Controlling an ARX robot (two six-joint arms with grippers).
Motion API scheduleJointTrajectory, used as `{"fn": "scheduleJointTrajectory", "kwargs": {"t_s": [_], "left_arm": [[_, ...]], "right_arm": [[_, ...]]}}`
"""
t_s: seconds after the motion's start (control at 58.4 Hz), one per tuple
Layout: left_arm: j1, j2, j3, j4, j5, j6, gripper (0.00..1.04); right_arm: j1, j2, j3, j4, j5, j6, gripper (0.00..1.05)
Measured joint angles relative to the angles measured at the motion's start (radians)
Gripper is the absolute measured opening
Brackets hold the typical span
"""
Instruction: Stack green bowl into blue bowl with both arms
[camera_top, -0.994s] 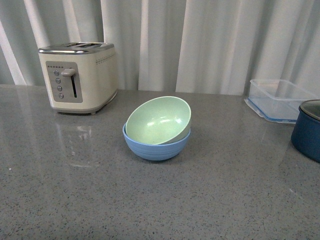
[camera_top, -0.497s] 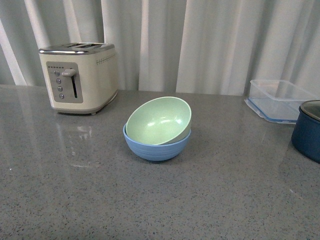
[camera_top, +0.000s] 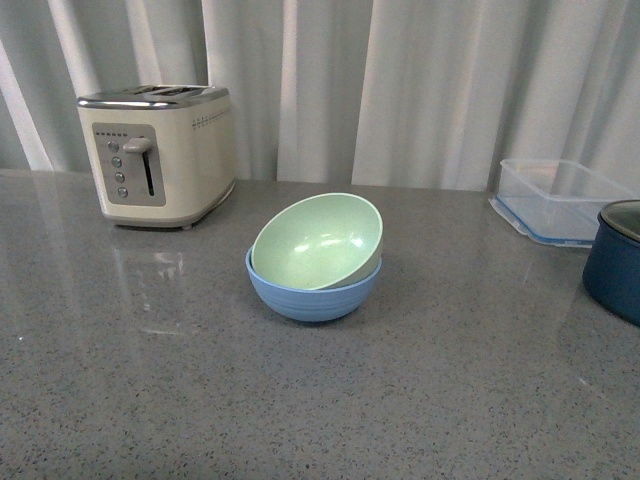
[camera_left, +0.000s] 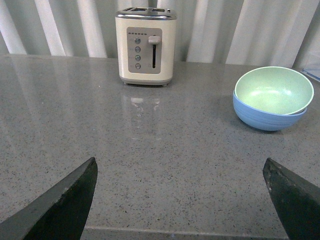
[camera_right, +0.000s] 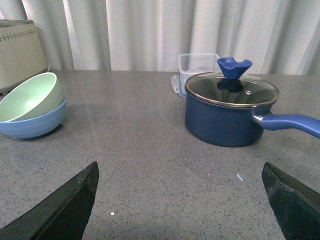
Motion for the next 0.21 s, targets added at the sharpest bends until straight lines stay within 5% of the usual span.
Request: {"fn": "scheduleJointTrajectory", "kwargs": {"t_s": [0.206], "left_arm": [[0.0, 0.0, 0.0, 0.0, 0.0, 0.0, 0.98]], "right_arm": [[0.0, 0.0, 0.0, 0.0, 0.0, 0.0, 0.95]]}}
